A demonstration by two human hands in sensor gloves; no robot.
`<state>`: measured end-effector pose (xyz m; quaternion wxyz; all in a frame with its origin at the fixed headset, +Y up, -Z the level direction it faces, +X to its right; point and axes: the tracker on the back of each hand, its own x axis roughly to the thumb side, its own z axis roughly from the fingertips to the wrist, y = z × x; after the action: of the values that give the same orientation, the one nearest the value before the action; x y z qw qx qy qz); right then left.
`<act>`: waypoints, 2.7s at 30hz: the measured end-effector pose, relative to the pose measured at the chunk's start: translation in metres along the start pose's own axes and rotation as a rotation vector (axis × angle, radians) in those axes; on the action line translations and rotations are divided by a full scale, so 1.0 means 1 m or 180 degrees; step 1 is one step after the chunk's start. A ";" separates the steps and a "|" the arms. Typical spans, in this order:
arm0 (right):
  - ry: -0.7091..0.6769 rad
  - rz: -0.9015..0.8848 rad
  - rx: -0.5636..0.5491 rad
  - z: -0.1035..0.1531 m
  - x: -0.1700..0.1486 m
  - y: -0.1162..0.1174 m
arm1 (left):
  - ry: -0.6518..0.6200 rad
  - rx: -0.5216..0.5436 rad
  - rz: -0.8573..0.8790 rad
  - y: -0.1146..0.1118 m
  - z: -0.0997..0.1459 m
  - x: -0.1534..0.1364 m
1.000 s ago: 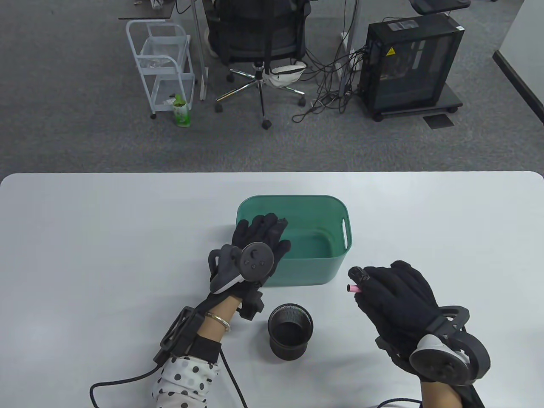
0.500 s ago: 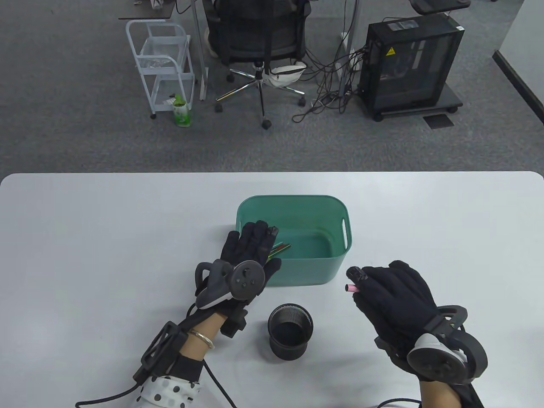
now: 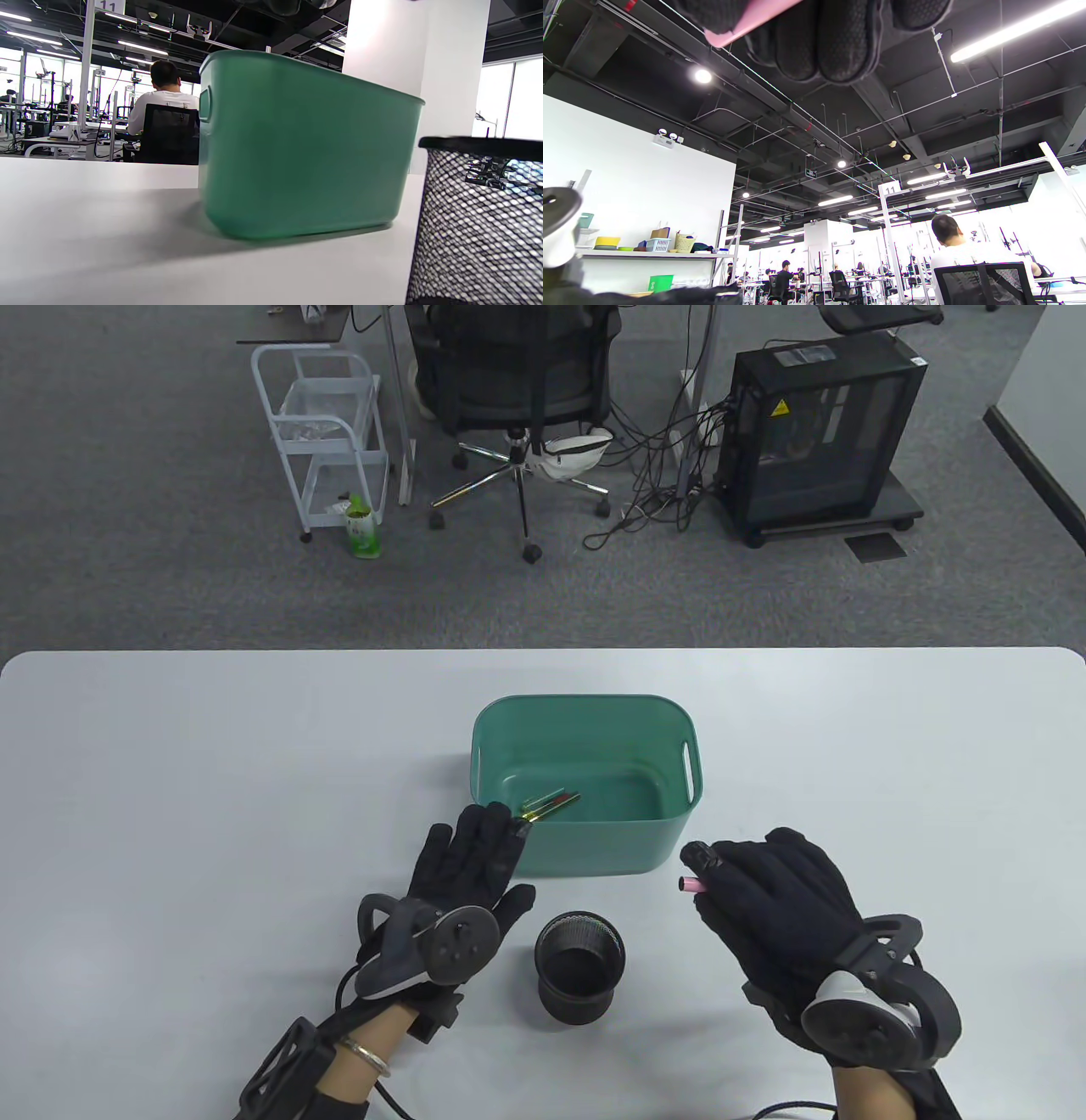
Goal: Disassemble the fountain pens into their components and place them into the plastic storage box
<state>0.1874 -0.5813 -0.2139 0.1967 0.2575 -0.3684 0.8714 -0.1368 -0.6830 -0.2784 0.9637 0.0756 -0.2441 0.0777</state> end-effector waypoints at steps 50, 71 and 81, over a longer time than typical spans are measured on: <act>0.0262 -0.0041 0.0765 -0.010 -0.011 0.061 | 0.0170 0.0008 -0.0126 -0.021 0.065 -0.008; 0.0703 0.0080 0.1545 -0.081 -0.041 0.153 | 0.0241 0.0011 -0.0102 -0.017 0.067 -0.011; 0.0693 0.0144 0.1731 -0.075 -0.044 0.173 | 0.0252 -0.0010 -0.0092 -0.017 0.066 -0.012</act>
<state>0.1074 -0.6449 -0.3776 0.1393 0.1975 -0.1037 0.9648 -0.1743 -0.7127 -0.2280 0.9737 0.0745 -0.2048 0.0663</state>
